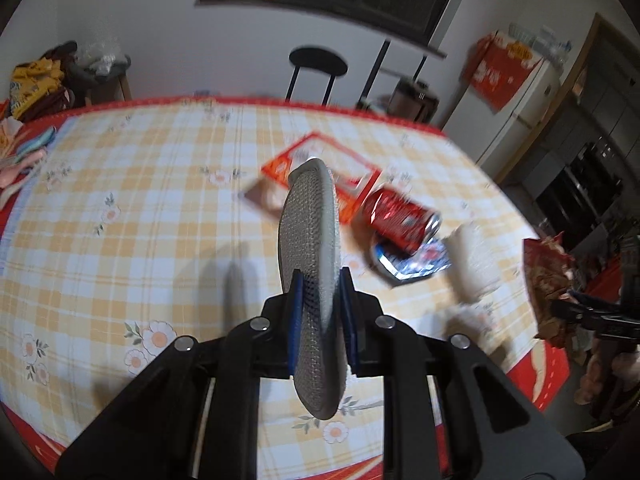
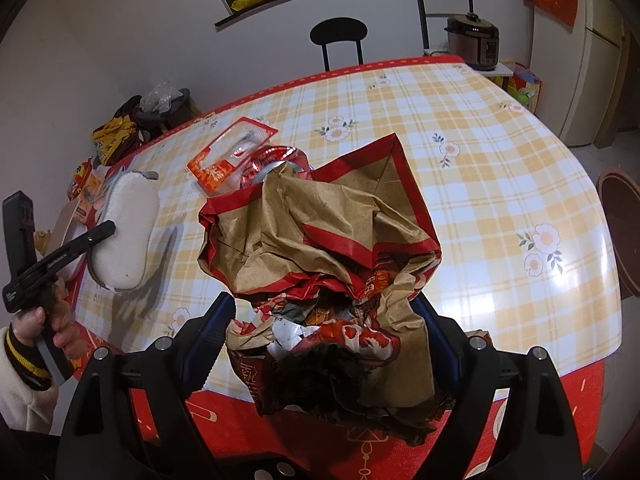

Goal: Collect trash
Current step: 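Carry the paper bag and sponge with both tools toward the brown bucket, then lower the paper bag into the brown bucket and open the right tool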

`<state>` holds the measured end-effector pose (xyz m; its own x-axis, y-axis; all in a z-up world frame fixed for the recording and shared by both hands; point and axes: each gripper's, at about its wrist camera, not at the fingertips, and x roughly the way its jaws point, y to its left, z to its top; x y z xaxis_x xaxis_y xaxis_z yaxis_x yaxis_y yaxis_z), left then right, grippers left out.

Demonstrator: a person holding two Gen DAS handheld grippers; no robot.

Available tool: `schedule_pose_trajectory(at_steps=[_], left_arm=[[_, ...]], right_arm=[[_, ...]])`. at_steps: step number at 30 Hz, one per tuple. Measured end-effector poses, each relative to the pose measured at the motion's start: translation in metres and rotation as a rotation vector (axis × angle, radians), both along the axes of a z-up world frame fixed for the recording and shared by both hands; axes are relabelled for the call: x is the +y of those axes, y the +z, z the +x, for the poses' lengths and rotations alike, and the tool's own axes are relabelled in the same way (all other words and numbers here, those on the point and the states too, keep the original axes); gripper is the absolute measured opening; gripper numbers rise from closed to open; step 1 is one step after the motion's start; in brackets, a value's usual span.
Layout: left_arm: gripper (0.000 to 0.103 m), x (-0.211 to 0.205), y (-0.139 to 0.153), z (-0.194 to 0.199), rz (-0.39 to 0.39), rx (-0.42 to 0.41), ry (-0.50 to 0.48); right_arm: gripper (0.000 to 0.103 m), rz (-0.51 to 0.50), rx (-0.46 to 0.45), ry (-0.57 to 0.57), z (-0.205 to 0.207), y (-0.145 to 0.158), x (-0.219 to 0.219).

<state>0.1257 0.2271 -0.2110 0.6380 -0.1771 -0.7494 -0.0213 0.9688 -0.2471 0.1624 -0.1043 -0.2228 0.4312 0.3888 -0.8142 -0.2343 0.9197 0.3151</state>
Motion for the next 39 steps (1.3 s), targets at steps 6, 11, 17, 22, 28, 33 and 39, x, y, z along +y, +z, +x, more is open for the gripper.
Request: schedule_pose_trajectory(at_steps=[6,11,17,22,28,33,39], left_arm=[[0.021,-0.004,0.038,-0.012,-0.041,-0.115,0.002],[0.021,-0.022,0.06,-0.013,-0.083,-0.183,-0.031],[0.021,-0.064,0.082,-0.011,-0.081,-0.234,-0.08],[0.021,-0.106,0.095,-0.008,-0.076,-0.263,-0.08],[0.021,-0.174,0.108,0.003,-0.06,-0.279,-0.099],[0.021,-0.232,0.112,0.016,-0.063,-0.266,-0.121],[0.021,-0.303,0.114,0.033,-0.041,-0.258,-0.164]], right_arm=[[0.086,-0.019,-0.06,-0.013,-0.002,0.028,-0.005],[0.086,-0.046,-0.114,-0.032,-0.005,0.05,-0.02],[0.086,-0.043,-0.179,-0.068,-0.005,0.067,-0.061],[0.086,-0.032,-0.201,-0.08,0.0,0.07,-0.105],[0.086,-0.006,-0.212,-0.125,0.008,0.069,-0.18],[0.086,0.002,-0.225,-0.177,0.017,0.066,-0.249],[0.086,0.004,-0.217,-0.268,0.031,0.047,-0.338]])
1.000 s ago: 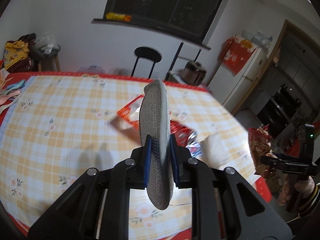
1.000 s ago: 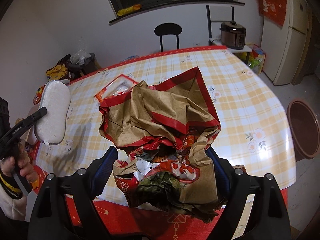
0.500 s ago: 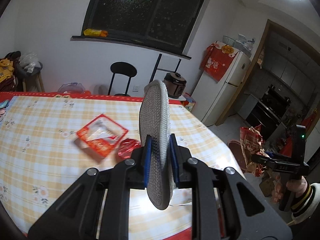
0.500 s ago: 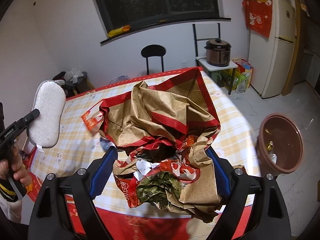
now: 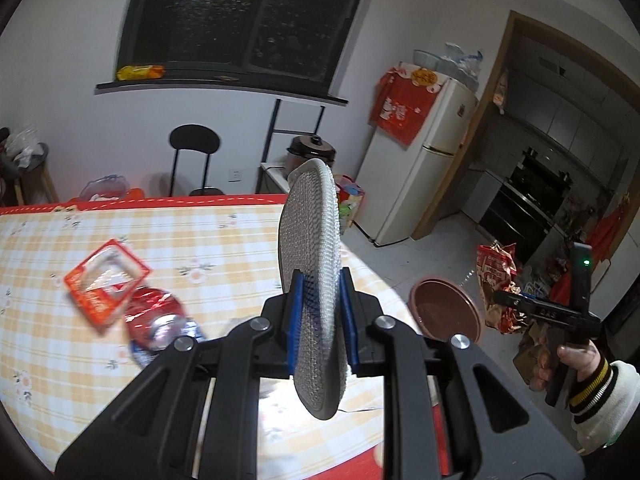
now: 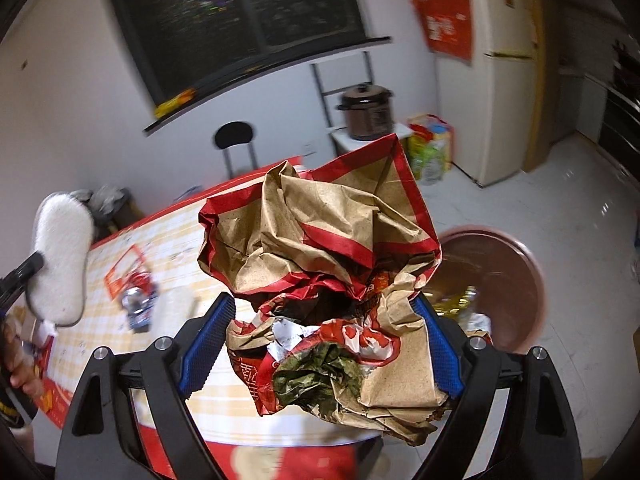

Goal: Collect trash
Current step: 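Lower the paper bag into the brown bucket and open the right tool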

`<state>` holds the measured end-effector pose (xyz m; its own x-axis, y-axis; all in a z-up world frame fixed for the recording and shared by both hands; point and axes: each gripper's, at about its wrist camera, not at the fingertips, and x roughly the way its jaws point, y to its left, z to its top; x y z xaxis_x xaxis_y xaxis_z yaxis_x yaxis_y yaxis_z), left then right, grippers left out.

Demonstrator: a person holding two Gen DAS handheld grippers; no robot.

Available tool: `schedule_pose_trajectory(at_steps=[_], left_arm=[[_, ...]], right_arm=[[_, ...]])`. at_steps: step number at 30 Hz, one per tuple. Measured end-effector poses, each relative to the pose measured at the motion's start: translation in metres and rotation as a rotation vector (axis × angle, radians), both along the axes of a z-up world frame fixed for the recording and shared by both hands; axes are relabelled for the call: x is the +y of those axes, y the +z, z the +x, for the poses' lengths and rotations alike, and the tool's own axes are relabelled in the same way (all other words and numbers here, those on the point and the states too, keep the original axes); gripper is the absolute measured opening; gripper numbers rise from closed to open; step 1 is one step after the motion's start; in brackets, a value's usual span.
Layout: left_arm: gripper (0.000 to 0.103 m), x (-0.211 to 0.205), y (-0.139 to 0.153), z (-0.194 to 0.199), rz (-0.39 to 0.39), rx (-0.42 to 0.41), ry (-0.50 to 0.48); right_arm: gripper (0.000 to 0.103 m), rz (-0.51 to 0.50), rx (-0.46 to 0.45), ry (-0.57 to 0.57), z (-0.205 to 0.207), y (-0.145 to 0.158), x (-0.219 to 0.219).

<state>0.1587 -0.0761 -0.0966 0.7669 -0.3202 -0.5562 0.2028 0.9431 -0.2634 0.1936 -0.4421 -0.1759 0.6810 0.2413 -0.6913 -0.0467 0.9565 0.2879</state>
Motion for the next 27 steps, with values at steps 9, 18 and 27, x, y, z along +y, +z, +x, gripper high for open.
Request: schedule_pose_trajectory(at_steps=[9,18,27], left_arm=[[0.021,-0.073,-0.009,0.022,-0.004,0.013,0.0],[0.021,-0.112,-0.018,0.034,0.03,0.059,0.006],[0.021,-0.138,-0.016,0.036,0.052,0.057,-0.027]], right_arm=[[0.086,-0.015,0.038,-0.09,0.045,-0.022,-0.106],[0.089,-0.003,0.084,-0.115,0.084,-0.048,-0.146],[0.098,0.035,0.074,-0.136,0.093,-0.055,-0.164]])
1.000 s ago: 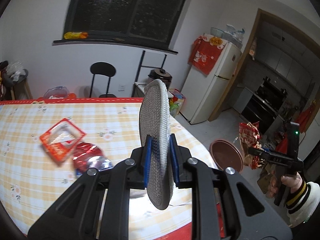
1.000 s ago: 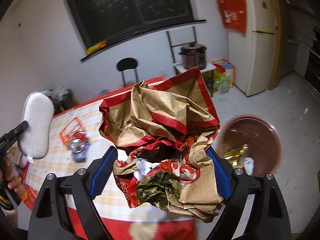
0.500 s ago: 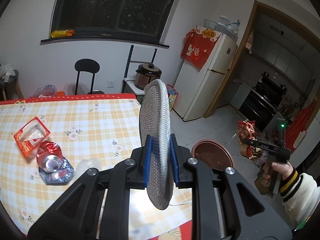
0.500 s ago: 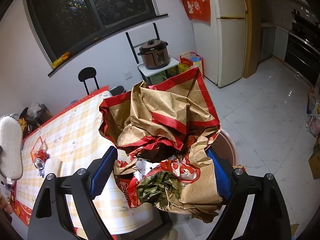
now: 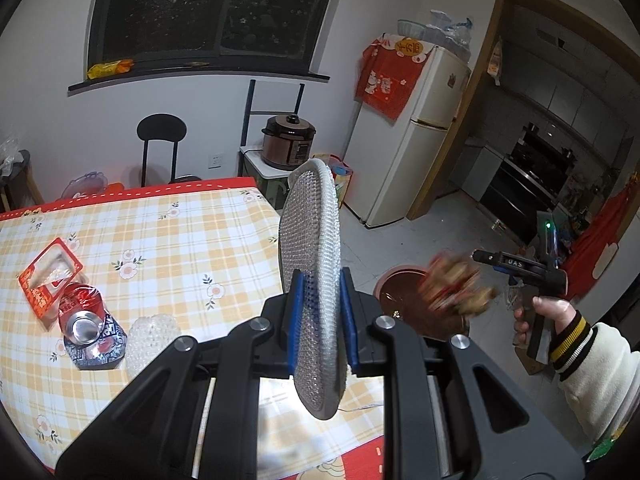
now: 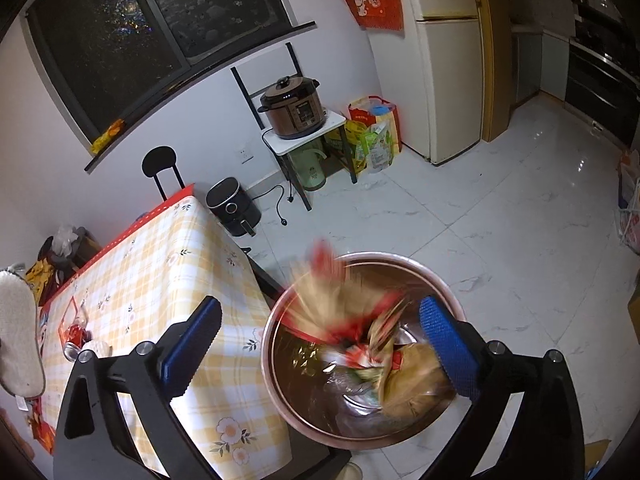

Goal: Collect trash
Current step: 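Lower the paper bag into the brown bucket and open the right tool, then move the grey sponge over the brown bucket and open the left tool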

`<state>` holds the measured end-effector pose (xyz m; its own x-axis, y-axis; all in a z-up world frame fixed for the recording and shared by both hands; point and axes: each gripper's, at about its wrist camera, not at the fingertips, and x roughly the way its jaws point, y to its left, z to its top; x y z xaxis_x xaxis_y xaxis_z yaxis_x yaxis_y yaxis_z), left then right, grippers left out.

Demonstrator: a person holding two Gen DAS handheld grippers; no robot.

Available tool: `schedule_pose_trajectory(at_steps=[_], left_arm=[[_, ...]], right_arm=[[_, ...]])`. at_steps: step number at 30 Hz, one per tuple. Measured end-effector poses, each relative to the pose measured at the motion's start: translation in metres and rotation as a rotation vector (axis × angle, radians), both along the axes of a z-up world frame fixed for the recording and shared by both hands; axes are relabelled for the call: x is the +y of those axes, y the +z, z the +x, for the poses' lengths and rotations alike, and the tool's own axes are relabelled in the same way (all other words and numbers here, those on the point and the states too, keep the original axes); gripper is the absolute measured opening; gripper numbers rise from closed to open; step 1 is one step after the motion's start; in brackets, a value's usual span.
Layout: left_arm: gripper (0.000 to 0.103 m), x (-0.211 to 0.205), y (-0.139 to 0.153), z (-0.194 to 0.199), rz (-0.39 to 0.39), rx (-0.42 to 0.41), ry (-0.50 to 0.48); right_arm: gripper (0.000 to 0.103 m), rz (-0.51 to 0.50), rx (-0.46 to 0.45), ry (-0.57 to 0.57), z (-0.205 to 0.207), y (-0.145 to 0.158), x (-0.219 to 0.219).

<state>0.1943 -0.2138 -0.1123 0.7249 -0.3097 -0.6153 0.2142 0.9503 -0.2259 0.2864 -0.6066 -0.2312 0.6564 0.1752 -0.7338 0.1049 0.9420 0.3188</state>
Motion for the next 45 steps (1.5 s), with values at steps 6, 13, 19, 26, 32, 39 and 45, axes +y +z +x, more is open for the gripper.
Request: schedule_pose_trajectory(at_steps=[6,13,19,26,32,39,45], left_arm=[[0.021,-0.012,0.001,0.004,0.0,0.0,-0.035],[0.021,-0.048,-0.004,0.023,-0.02,0.013,-0.137],[0.021,-0.104,-0.019,0.054,-0.055,0.055,-0.263],[0.021,-0.189,-0.046,0.095,-0.072,0.106,-0.388],[0.063,-0.23,-0.046,0.114,-0.108,0.049,-0.414],[0.084,-0.21,-0.025,0.117,-0.106,-0.002,-0.357],[0.098,-0.153,-0.013,0.1,-0.039,-0.044,-0.263]], right_arm=[[0.098,0.017,-0.04,-0.015,-0.006,0.012,-0.008],[0.098,0.007,-0.09,-0.048,-0.039,0.036,-0.018],[0.098,0.012,-0.104,-0.108,-0.078,0.043,-0.043],[0.098,0.011,-0.095,-0.205,-0.113,0.041,-0.077],[0.098,0.012,-0.078,-0.251,-0.131,0.037,-0.093],[0.098,0.027,-0.088,-0.255,-0.132,0.038,-0.091],[0.098,0.022,-0.1,-0.211,-0.119,0.045,-0.073]])
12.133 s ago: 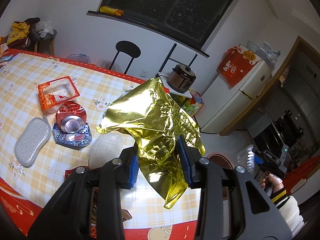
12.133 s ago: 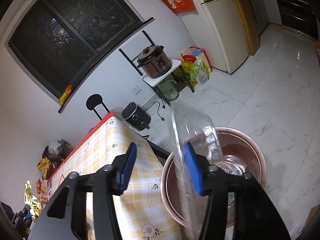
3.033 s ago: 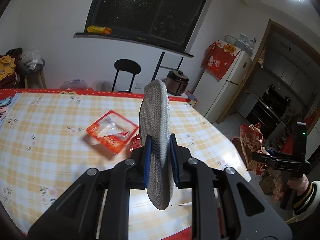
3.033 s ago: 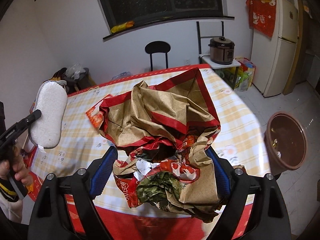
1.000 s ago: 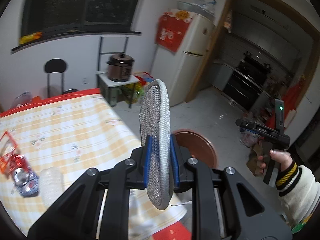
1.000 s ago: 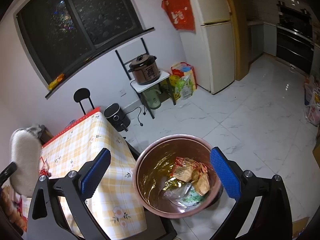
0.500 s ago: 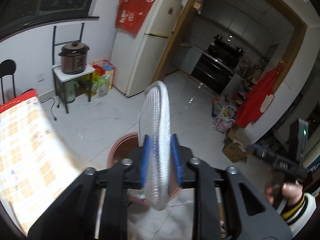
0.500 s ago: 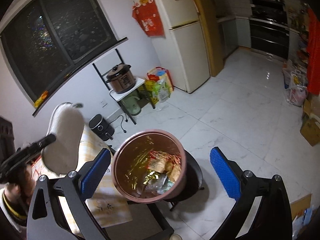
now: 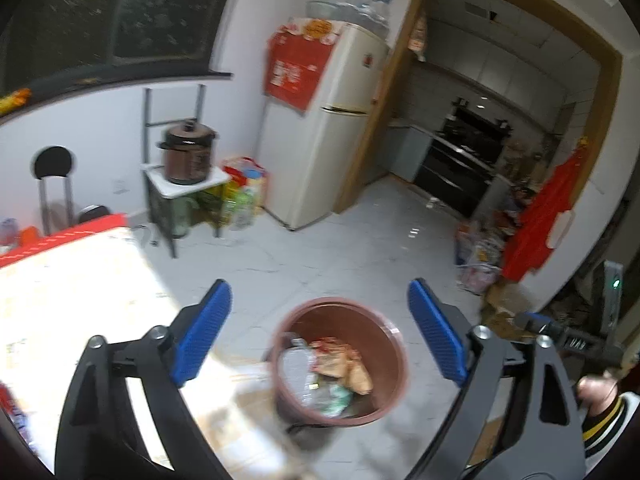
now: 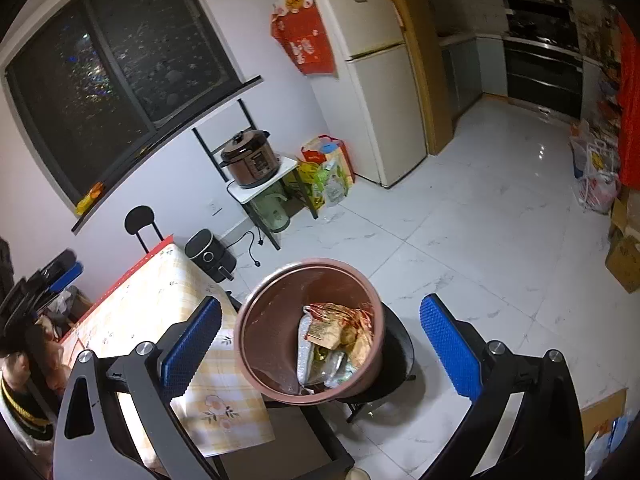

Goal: Collect trash
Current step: 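Move the grey sponge over the brown bucket and open the left tool, then bring both tools back over the trash on the table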

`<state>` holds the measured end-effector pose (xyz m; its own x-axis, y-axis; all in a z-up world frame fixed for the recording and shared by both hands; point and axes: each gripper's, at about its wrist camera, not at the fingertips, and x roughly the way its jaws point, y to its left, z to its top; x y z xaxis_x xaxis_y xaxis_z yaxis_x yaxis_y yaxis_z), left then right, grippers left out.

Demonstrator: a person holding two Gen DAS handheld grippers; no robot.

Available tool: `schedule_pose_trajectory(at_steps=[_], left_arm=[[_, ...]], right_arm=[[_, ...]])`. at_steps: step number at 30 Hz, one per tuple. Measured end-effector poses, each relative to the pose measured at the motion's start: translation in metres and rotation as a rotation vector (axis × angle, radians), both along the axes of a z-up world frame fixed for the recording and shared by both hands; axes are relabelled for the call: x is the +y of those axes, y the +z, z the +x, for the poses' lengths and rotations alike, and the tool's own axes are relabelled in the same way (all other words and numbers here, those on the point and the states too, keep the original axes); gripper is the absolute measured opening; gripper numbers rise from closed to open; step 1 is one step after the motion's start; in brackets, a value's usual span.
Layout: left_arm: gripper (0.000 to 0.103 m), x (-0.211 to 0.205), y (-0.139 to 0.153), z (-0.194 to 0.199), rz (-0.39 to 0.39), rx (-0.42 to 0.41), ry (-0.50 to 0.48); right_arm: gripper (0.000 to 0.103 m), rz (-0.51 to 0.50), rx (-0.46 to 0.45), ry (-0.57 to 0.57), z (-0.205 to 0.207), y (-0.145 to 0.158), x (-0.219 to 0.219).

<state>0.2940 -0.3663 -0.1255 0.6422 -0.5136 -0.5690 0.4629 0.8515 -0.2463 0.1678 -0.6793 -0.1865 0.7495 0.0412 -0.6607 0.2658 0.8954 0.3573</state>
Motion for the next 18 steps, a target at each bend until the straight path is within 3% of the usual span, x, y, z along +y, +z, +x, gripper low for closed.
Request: schedule_pose_trajectory(at_steps=[6,12,18], left_arm=[[0.097,0.081,0.011,-0.028,0.058,-0.054,0.149],[0.097,0.19,0.021,-0.084,0.119,-0.123,0.401],[0.097,0.284,0.028,-0.143,0.134,-0.139,0.612]], right_arm=[[0.098,-0.039,-0.039,0.051,0.016,0.019,0.037],[0.098,-0.062,-0.109,0.107,0.037,0.037,0.082],[0.098,-0.09,-0.169,0.168,0.052,0.053,0.133]])
